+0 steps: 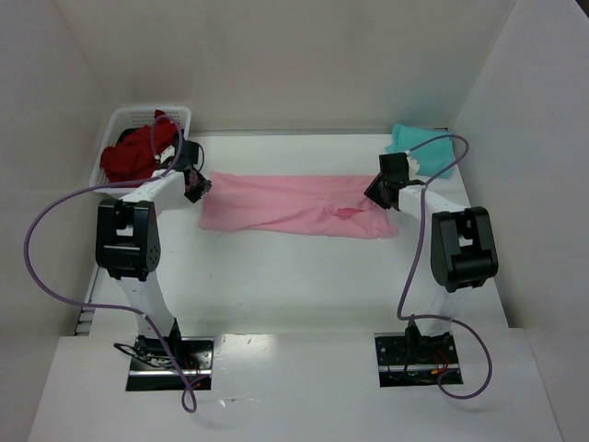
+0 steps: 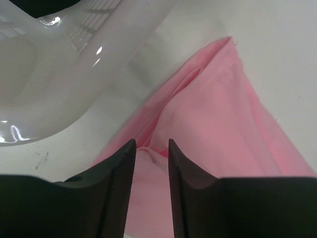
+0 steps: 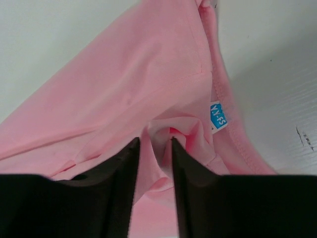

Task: Fold and stack the t-shirts
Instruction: Fold the other side of the tshirt into a rectangle

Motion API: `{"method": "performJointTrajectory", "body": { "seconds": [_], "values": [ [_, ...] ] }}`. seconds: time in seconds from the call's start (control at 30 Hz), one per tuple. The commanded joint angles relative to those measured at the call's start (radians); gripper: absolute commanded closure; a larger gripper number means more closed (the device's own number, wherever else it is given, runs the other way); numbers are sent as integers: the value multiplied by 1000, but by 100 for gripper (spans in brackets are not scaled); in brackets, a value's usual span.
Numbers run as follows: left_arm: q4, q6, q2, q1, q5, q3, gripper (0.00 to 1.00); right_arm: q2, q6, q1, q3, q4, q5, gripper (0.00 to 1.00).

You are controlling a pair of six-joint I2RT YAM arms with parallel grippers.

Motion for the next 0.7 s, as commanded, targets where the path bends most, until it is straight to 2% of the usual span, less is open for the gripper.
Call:
{"method": "performJointTrajectory", "body": {
  "seconds": [0.0, 0.03, 0.1, 0.23, 0.3, 0.33, 0.37, 0.5, 0.67],
  "values": [
    [45, 39, 11, 5, 39, 34, 52, 1, -42, -12, 65, 51, 11, 47],
    [52, 45, 11, 5, 49, 34, 52, 1, -42, -12, 65, 51, 3, 44],
    [61, 79, -12, 5, 85, 43, 47, -48, -52, -12, 58, 43, -5, 32],
    [77, 184, -41, -20, 168, 72, 36, -98, -54, -12, 3, 21, 5, 29],
    [100, 238, -58, -47, 217, 83, 28, -108, -61, -21, -6, 21, 9, 29],
    [102, 286, -66, -72, 283, 97, 22, -108, -62, -21, -14, 21, 1, 29],
    [111, 304, -66, -94, 352, 107, 20, -107, -70, -21, -14, 21, 0, 29],
    [134, 369, -57, -163, 530, 140, 13, -67, -70, -21, -14, 13, -38, 33],
    [165, 426, -57, -281, 624, 140, 10, -58, -101, -21, -24, 21, -71, 40]
  ]
}}
